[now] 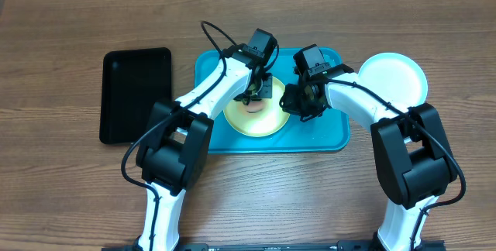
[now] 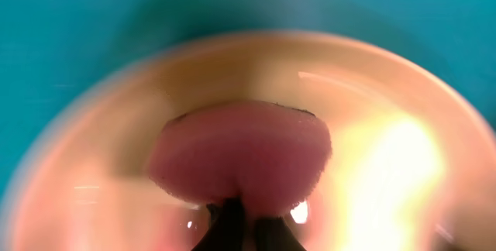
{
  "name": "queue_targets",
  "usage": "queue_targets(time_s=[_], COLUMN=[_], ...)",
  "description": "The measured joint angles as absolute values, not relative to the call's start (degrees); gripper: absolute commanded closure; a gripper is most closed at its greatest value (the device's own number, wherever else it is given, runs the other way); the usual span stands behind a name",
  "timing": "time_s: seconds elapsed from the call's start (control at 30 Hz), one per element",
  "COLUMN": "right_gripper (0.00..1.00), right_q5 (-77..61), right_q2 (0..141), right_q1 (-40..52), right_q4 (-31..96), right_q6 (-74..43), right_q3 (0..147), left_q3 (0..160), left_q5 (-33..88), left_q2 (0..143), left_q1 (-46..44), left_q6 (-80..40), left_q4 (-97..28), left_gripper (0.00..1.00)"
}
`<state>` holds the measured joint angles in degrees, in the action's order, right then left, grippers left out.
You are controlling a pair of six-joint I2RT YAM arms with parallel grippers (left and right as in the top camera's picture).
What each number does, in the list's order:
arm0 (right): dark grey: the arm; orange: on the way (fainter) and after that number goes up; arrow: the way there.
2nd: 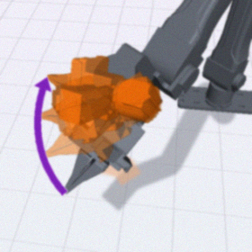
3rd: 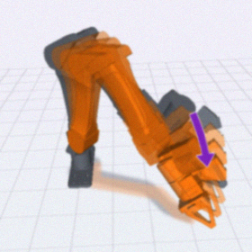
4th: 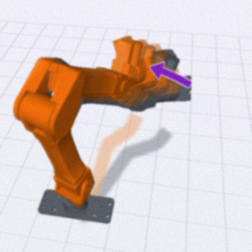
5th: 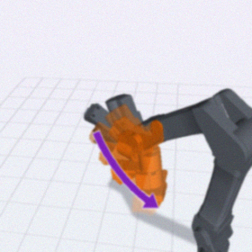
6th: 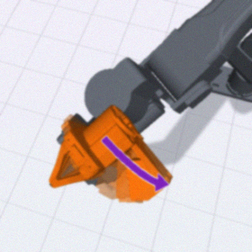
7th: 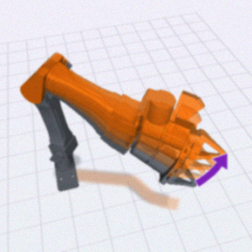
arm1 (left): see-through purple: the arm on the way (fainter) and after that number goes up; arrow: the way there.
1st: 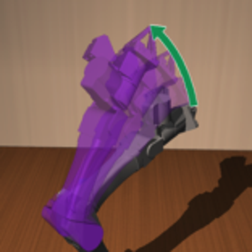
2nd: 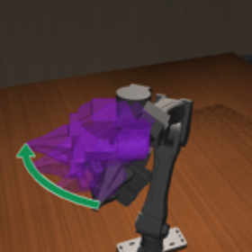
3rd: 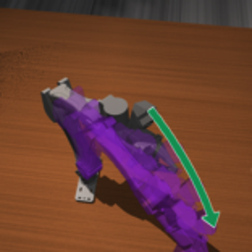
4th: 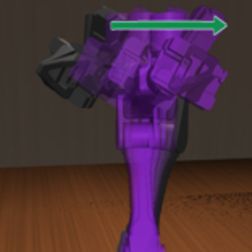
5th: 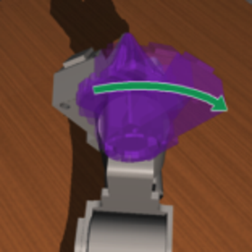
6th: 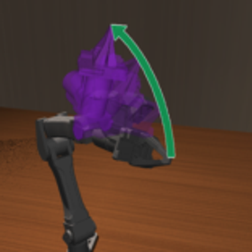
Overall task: Clean dirty plates on tray and stack at the side
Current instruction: 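Continue scrubbing yellow plate with sponge, right gripper holding rim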
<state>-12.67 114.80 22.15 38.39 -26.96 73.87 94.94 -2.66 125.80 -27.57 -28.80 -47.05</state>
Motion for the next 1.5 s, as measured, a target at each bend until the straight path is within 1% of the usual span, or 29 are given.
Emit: queue_targets(time_s=[0.13,0.27,0.37,0.47,0.63,0.73,0.83,0.93,1.03,1.17,1.27,1.33,1.5], right_gripper=[0.96,0.96,0.96,0.96,0.96,0.96,0.96,0.96,0.96,0.96,0.96,0.96,0.96], right_q5=[-12.69,-12.69,-12.67,-12.69,-12.67,-12.67,-12.69,-12.69,-12.88,-12.91,-12.93,-12.93,-12.91], right_q2=[114.80,114.80,114.80,114.80,114.80,114.80,114.80,114.80,114.80,114.80,114.80,114.80,114.80], right_q1=[22.15,22.17,22.17,22.17,22.17,22.17,22.17,22.17,22.17,22.22,22.22,22.22,22.22], right_q4=[38.39,38.39,38.44,38.41,38.44,38.44,38.46,38.44,38.39,38.39,38.37,38.37,38.46], right_q6=[-26.96,-26.94,-26.74,-26.70,-26.70,-26.72,-26.72,-26.72,-26.72,-26.74,-26.74,-26.74,-26.72], right_q3=[73.87,73.87,73.87,73.87,73.87,73.87,73.87,73.87,73.87,73.87,73.87,73.87,73.87], left_q3=[95.24,95.42,95.64,95.61,95.00,94.74,94.70,94.70,94.94,95.31,95.48,95.55,95.64], left_q5=[-8.29,-7.92,-2.26,7.18,15.31,16.97,15.27,9.69,2.70,-5.23,-8.10,-7.90,-0.23], left_q2=[125.80,125.80,125.78,125.78,125.80,125.82,125.82,125.82,125.80,125.78,125.78,125.78,125.78], left_q1=[-27.22,-27.24,-26.89,-27.00,-28.16,-28.53,-28.49,-28.40,-28.40,-28.40,-28.34,-28.18,-27.07], left_q6=[-32.51,-31.57,-26.63,-20.27,-16.93,-17.78,-20.86,-26.68,-32.80,-37.06,-37.39,-35.92,-27.83], left_q4=[-50.13,-53.60,-55.86,-57.69,-55.51,-52.05,-48.93,-47.62,-48.18,-50.94,-54.02,-55.33,-56.95], left_gripper=[0.96,0.96,0.96,0.96,0.96,0.96,0.96,0.96,0.96,0.96,0.96,0.96,0.96])
